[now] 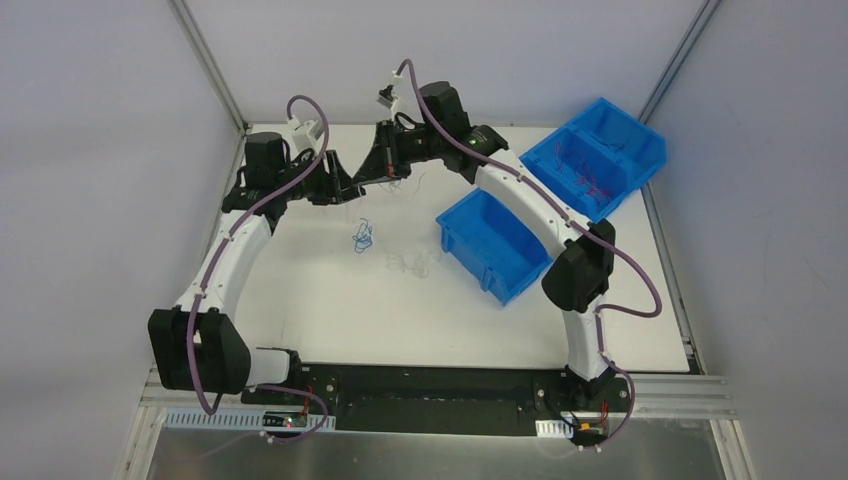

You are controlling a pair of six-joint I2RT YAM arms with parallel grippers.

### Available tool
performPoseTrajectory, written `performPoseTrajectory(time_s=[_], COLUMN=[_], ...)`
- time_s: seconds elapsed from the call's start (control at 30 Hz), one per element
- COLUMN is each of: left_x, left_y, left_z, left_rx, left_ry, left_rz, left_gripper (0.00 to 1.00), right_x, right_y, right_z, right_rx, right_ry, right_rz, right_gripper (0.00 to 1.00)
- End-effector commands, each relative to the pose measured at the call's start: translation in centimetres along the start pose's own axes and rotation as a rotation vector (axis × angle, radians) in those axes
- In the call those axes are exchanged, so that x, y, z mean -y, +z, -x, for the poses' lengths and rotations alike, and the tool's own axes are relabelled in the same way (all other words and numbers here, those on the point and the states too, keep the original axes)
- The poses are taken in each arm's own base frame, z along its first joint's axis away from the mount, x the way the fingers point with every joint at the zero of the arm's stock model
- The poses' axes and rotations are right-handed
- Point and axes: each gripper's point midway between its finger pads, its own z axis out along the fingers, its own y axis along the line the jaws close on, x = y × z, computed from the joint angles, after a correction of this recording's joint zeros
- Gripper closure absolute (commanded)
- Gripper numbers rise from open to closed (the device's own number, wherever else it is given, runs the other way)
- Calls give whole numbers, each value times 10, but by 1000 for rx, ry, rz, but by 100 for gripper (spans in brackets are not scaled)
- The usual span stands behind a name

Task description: Untangle the cables

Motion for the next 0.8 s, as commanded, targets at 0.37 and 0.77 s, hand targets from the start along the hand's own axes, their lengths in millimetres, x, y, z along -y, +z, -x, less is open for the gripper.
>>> performPoseTrajectory(time_s=[0.37, 0.77], left_x=[-176, -214], left_y=[2, -23], left_z=[-96, -146], left_rx=[-65, -183], left_ry=[-677, -803], left_rz=[542, 755], left_gripper=[100, 100], right_x=[-154, -197], right_y=[-142, -264], right_z=[76, 106], right_rx=[389, 685], right_ry=[-254, -337], right_rz=[112, 82], right_gripper=[100, 100])
